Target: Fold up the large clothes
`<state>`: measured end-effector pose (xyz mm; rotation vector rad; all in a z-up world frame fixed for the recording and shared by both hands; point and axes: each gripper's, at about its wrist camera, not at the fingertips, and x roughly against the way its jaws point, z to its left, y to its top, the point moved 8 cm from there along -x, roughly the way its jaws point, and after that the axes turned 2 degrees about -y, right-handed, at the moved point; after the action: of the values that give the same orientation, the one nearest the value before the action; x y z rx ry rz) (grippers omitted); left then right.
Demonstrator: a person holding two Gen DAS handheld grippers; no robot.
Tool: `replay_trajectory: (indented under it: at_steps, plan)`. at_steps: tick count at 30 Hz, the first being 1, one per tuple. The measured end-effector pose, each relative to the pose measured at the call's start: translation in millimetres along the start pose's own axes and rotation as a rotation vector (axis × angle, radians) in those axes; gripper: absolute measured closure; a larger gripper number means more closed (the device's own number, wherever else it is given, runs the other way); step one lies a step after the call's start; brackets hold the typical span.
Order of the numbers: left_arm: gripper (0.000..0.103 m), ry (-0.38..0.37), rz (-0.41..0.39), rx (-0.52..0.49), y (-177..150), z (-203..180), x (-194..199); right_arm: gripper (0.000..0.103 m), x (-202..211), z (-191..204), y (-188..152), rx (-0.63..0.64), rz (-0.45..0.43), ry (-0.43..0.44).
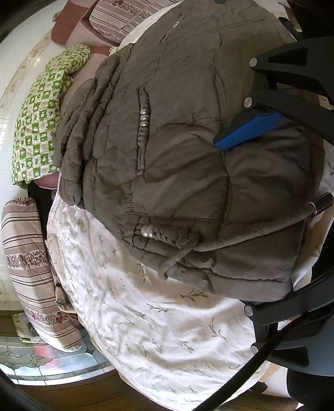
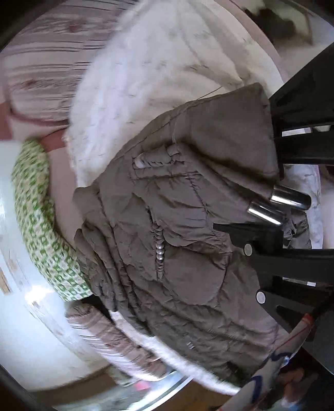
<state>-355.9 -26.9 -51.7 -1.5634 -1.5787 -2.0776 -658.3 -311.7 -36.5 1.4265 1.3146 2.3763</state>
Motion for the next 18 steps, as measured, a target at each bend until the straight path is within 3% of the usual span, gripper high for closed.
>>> replay_trajectory:
  at_steps: [5, 9, 18]
  plan:
    - [0.020, 0.009, -0.019, -0.031, 0.5, -3.8, 3.2, 0.078, -3.0, 6.0, -3.7, 0.089, -0.004, -0.080]
    - [0.027, 0.030, -0.039, -0.072, 1.3, -8.8, 6.4, 0.077, -4.7, 3.1, -5.5, 0.082, 0.005, -0.083]
    - [0.030, 0.059, -0.038, -0.079, 1.8, -10.1, 6.4, 0.076, -5.7, 3.5, -6.7, 0.079, 0.009, -0.084]
